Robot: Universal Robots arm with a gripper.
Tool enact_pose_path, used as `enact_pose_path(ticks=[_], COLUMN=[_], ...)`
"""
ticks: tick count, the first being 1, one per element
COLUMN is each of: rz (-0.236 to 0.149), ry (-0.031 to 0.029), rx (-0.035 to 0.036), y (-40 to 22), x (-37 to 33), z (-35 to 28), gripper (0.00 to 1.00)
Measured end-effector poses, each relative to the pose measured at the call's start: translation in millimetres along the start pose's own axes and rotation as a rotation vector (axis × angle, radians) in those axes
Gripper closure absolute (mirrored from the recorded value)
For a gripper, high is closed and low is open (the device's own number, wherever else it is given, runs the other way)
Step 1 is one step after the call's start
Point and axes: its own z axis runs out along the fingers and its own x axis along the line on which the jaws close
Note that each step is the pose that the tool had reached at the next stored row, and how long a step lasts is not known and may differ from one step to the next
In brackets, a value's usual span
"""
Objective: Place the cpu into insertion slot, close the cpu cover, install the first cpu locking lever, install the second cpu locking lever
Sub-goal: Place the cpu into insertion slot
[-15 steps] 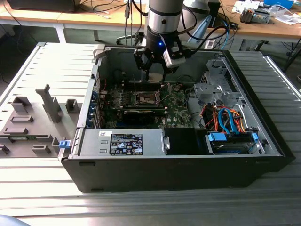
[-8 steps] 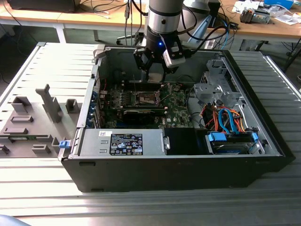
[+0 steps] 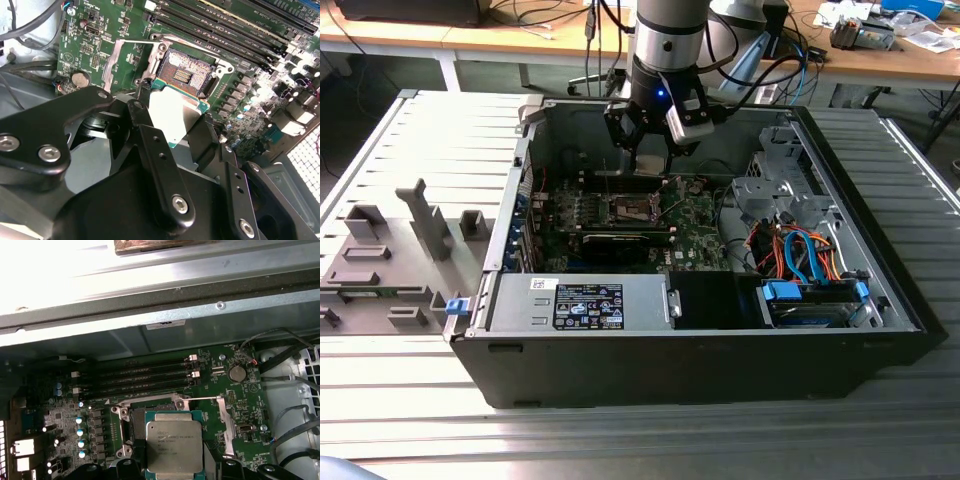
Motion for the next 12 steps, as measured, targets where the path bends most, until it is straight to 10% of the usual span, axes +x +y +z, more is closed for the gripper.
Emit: enact_pose_path(ticks=[12], rz=[0.006], ry=[-0.0006], rx=[-0.0001], y=[0.0], x=[0.0], z=[0.0], gripper=[0.46])
